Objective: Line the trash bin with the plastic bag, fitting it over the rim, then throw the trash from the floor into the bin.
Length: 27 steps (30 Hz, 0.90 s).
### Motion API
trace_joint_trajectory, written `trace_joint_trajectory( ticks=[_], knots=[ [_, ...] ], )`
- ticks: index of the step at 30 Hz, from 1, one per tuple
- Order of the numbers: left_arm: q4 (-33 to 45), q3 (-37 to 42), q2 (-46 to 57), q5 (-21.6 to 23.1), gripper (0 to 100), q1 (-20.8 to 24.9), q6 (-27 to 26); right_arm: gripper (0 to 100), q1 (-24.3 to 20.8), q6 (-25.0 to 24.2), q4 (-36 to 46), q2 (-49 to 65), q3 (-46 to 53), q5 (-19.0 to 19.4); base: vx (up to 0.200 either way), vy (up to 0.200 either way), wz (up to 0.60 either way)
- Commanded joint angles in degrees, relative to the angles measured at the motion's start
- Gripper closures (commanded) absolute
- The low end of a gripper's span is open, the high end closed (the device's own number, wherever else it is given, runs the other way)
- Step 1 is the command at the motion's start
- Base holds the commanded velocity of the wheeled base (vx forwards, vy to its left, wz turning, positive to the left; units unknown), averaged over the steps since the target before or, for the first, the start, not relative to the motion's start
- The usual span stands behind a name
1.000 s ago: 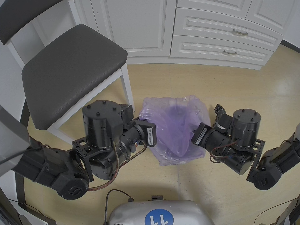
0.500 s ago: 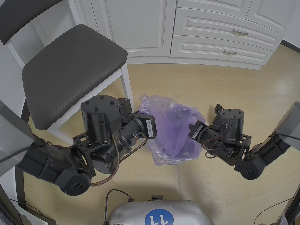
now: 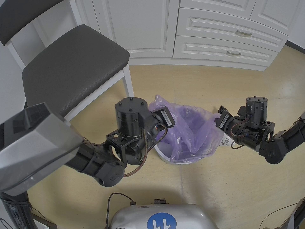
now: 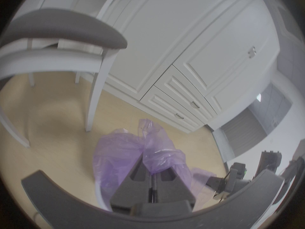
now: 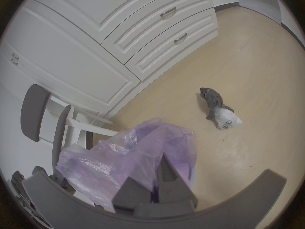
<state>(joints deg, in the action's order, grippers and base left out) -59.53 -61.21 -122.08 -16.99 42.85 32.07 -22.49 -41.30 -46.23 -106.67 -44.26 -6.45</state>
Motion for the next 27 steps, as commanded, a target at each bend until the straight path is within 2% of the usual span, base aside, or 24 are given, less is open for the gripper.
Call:
trace_joint_trajectory(
  ticks=[1, 7, 14, 17, 21, 27],
  knots=[
    [-0.1, -5.5, -6.9, -0.1, 100, -0.2, 4.8, 100, 3.2, 2.9, 0.9, 1.3, -0.5, 0.2, 0.000, 0.000, 0.00],
    [0.2, -6.3, -6.8, 0.0, 100, 0.0, 8.6, 100, 6.3, 8.4, 4.2, 1.9, -0.1, 0.2, 0.000, 0.000, 0.00],
    [0.1, -5.7, -5.9, 0.2, 100, 3.5, 10.8, 100, 9.0, 12.7, 11.2, 6.9, 0.0, 0.8, 0.000, 0.000, 0.00],
    [0.2, -5.9, -6.2, 0.7, 100, 3.5, 12.4, 100, 9.0, 13.9, 11.7, 8.6, 1.0, 2.1, 0.000, 0.000, 0.00],
    [0.6, -6.4, -7.8, 4.5, 100, 2.1, 16.4, 100, 7.7, 15.6, 12.0, 10.3, 3.6, 3.9, 0.000, 0.000, 0.00],
    [2.1, -10.1, -13.2, 5.6, 100, -1.0, 18.0, 100, 3.6, 15.2, 15.0, 8.8, 3.5, 4.2, 0.000, 0.000, 0.00]
  ],
)
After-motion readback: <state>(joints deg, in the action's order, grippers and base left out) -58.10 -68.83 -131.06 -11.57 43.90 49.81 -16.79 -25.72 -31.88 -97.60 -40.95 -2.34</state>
